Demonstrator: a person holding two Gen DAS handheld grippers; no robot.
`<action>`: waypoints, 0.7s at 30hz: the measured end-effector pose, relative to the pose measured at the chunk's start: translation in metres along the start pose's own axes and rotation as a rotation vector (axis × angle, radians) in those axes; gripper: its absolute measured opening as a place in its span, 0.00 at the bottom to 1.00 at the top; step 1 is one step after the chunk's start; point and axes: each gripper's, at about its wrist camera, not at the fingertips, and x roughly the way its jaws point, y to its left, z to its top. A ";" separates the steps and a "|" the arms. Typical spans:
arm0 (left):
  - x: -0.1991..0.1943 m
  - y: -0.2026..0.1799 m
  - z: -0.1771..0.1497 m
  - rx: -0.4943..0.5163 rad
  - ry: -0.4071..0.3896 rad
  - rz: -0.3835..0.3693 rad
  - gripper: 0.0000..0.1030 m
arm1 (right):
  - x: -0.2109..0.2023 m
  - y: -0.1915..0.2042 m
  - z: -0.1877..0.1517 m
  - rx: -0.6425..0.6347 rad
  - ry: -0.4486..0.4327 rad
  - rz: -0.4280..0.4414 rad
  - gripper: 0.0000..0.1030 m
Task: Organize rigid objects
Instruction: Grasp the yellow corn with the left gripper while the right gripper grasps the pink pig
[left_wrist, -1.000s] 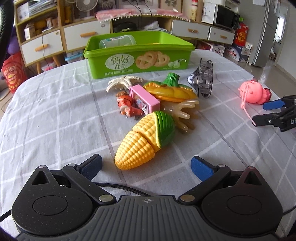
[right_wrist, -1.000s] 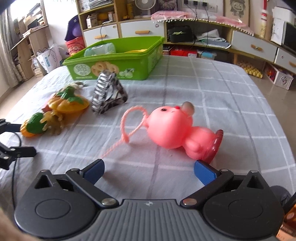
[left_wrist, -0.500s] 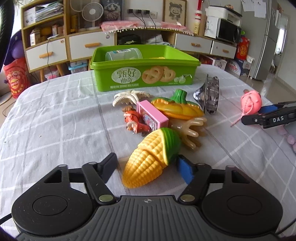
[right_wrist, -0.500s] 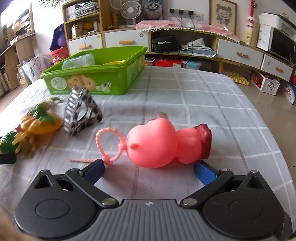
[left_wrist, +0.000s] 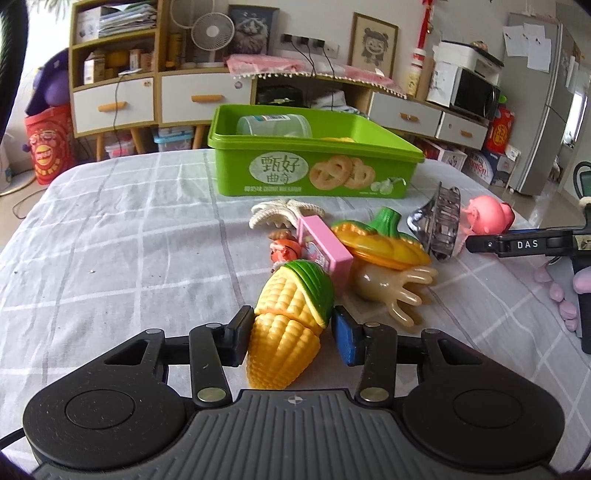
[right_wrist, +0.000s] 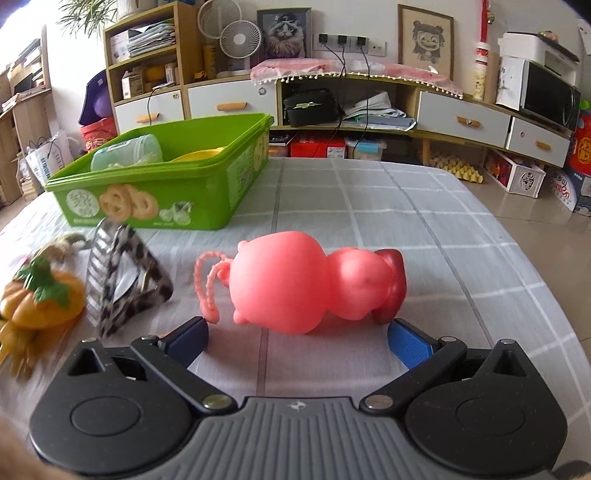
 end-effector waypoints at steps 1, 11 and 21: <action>0.000 0.001 0.001 -0.003 -0.004 0.002 0.49 | 0.002 0.000 0.002 0.008 -0.002 -0.001 0.90; 0.007 0.015 0.017 -0.058 -0.048 0.016 0.49 | 0.027 -0.007 0.024 0.052 -0.014 -0.011 0.90; 0.020 0.024 0.050 -0.072 -0.094 0.023 0.49 | 0.040 -0.015 0.040 0.122 -0.046 -0.006 0.79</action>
